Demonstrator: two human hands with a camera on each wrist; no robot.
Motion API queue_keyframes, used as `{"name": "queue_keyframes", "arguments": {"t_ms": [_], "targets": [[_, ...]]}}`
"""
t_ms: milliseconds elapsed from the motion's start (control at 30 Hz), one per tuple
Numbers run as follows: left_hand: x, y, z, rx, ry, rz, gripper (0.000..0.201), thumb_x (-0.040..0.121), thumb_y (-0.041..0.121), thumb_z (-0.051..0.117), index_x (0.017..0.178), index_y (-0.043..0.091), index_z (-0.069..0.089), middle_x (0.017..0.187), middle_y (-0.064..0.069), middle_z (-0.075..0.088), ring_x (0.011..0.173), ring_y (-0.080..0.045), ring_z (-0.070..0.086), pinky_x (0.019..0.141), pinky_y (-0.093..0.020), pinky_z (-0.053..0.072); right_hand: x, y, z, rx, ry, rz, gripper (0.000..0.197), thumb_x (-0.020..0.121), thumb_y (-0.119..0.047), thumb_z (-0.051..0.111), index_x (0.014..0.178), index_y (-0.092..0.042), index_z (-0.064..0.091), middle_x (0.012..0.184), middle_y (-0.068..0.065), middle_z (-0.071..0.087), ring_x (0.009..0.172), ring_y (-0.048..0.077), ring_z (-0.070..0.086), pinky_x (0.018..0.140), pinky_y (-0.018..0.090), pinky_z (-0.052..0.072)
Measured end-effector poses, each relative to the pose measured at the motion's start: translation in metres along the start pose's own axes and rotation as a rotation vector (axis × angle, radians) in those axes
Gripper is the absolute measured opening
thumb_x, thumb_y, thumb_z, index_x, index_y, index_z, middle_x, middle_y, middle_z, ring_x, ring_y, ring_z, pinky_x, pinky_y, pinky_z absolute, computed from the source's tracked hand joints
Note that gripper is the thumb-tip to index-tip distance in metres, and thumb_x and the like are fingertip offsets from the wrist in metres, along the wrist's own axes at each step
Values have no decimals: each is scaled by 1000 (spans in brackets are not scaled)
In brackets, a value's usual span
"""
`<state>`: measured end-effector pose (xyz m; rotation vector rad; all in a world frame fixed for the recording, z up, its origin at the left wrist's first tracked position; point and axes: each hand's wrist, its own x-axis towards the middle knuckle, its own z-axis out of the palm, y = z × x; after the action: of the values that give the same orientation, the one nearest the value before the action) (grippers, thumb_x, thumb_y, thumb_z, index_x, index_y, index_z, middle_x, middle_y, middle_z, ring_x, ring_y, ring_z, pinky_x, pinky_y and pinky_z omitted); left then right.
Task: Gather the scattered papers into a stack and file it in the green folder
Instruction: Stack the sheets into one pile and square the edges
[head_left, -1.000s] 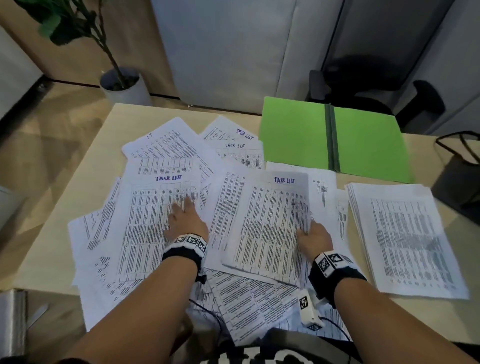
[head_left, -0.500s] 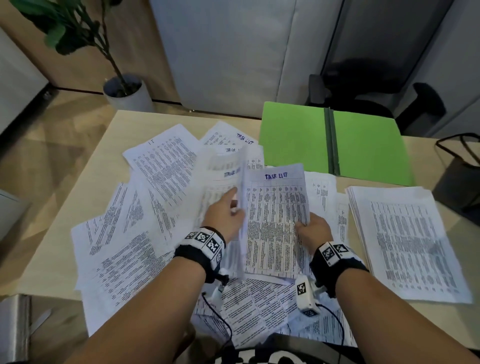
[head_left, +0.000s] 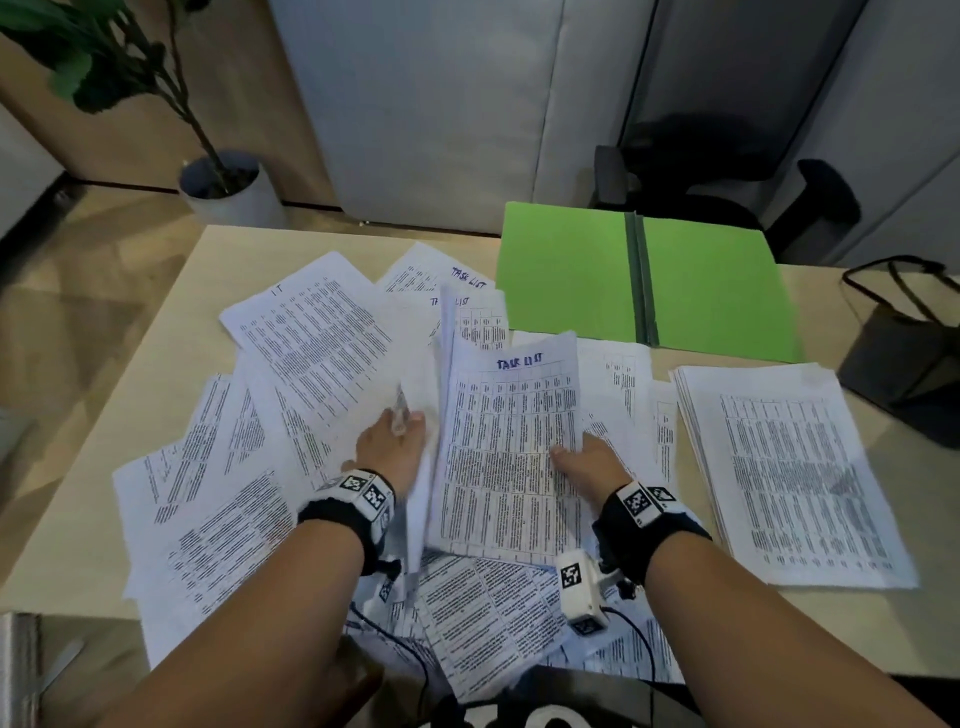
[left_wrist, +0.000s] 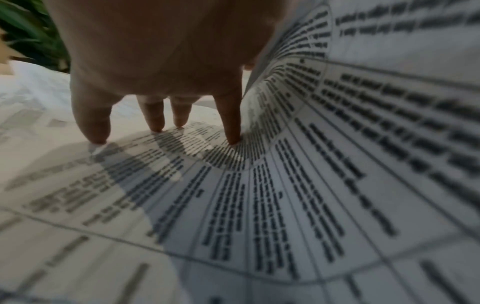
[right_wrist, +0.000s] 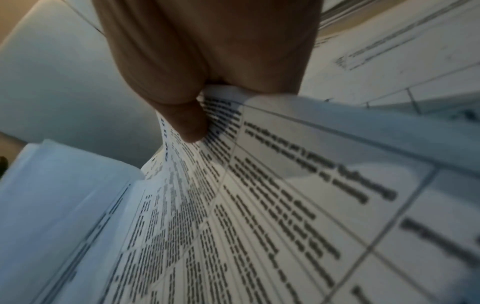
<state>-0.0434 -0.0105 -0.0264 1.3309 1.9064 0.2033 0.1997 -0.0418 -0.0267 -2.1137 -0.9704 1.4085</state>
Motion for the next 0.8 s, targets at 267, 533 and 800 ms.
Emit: {"name": "queue_keyframes", "arguments": {"t_ms": [267,533,800], "targets": [[-32,44,-9,-175,6,197,93,80,80,-2,123,26,61,93,-3,68,78,-19,60,89,-37,46,1,-3,3,-29,73,-12,51,97,-23,49,144,-5,38,147,11,43,134,29,42,112,34,33],[-44,76,-70,13,-130,177,69,97,60,8,130,24,56,141,-5,52,128,-24,46,104,-36,30,1,-8,-16,-133,34,28,63,98,-27,48,149,-1,21,157,16,23,143,30,25,117,35,23],[-53,101,-135,121,114,351,46,99,44,40,140,22,46,141,0,50,128,-19,45,97,-28,32,-7,-12,-18,-228,-1,23,63,100,-29,44,150,-3,16,159,13,16,146,27,18,117,32,18]]}}
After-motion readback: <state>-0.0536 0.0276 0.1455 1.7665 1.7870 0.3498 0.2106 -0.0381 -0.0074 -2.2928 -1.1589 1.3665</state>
